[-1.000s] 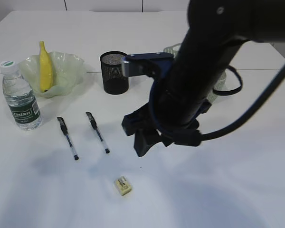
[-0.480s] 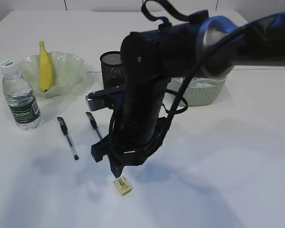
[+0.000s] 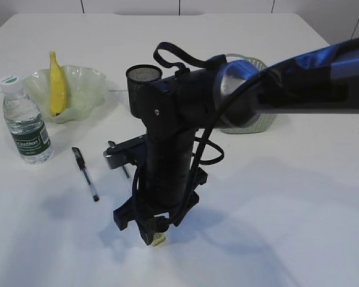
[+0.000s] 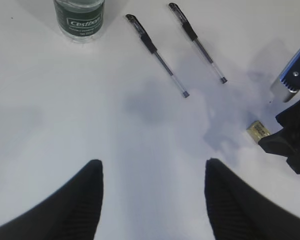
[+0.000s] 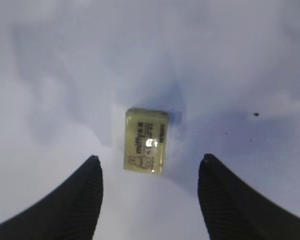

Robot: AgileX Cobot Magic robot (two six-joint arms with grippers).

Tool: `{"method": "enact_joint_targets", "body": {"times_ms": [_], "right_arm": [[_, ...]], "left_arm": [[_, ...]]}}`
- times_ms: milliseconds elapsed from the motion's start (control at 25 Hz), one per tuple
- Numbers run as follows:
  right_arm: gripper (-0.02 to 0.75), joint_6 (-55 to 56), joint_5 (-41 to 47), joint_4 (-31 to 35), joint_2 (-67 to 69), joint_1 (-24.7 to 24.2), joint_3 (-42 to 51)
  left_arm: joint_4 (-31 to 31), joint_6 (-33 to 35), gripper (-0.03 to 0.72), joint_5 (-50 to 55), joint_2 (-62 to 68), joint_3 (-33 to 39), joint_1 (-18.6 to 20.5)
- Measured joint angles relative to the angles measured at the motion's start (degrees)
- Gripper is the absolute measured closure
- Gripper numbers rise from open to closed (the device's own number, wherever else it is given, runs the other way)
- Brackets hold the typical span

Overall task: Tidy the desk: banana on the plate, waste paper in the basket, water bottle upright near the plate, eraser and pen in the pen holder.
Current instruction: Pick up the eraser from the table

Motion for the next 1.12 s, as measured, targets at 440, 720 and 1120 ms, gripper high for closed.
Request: {"method": "enact_joint_targets", "body": {"times_ms": [440, 720, 1120], "right_arm": [[0.29, 1.3, -2.8, -0.3, 2.1, 0.0, -0.6], [0.29, 2.7, -3.2, -0.8, 2.1, 0.0, -0.6], [0.29, 5.2, -3.9, -3.0, 2.8, 1.8, -0.6]], "left_arm": [[0.0, 0.0, 0.231, -0.1, 0.0, 0.0, 0.0], [0.0, 0.0, 0.234, -0.1, 0.0, 0.0, 0.0], [0.0, 0.0, 0.235, -0.1, 0.0, 0.0, 0.0]]}}
